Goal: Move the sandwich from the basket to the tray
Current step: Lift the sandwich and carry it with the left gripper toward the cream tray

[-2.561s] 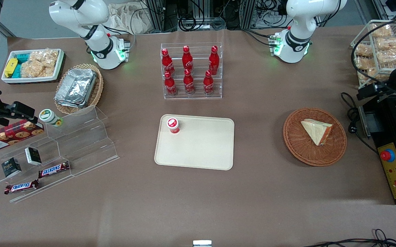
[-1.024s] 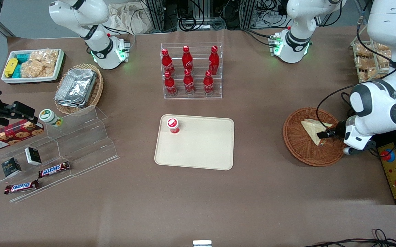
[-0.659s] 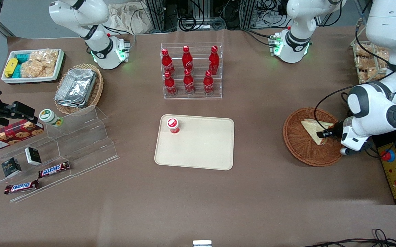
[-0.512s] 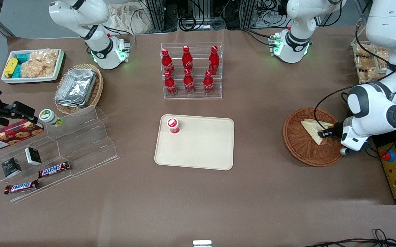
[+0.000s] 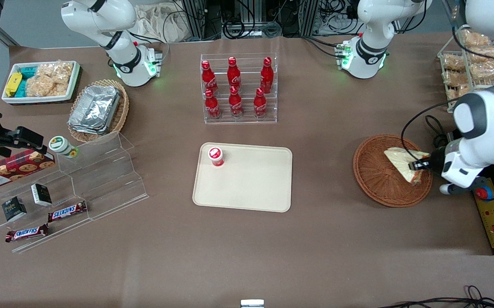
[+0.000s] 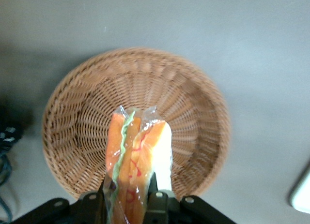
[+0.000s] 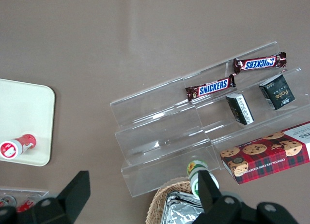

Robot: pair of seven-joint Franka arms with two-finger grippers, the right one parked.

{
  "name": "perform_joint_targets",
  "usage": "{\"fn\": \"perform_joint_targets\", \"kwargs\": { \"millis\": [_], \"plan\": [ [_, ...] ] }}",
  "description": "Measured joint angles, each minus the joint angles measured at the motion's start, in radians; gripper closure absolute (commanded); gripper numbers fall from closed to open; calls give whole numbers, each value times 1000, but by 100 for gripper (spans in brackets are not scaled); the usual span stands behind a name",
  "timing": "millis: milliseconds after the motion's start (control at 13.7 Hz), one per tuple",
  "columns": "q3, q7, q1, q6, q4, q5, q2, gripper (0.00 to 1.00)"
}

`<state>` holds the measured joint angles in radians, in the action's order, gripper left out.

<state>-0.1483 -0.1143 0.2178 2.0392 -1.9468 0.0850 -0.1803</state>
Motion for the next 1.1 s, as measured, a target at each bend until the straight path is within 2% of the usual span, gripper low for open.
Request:
{"fn": "perform_joint_targets", "kwargs": {
  "millis": [146, 366, 512, 732, 1098],
  "plan": [
    [-47, -1, -1, -72, 27, -8, 80, 68],
    [-198, -134, -4, -218, 82, -78, 158, 68],
    [-329, -266, -7, -327, 162, -119, 165, 68],
    [-488, -447, -10, -385, 242, -139, 165, 68],
    [-669, -650, -20, -383, 289, -175, 117, 68]
  ]
}}
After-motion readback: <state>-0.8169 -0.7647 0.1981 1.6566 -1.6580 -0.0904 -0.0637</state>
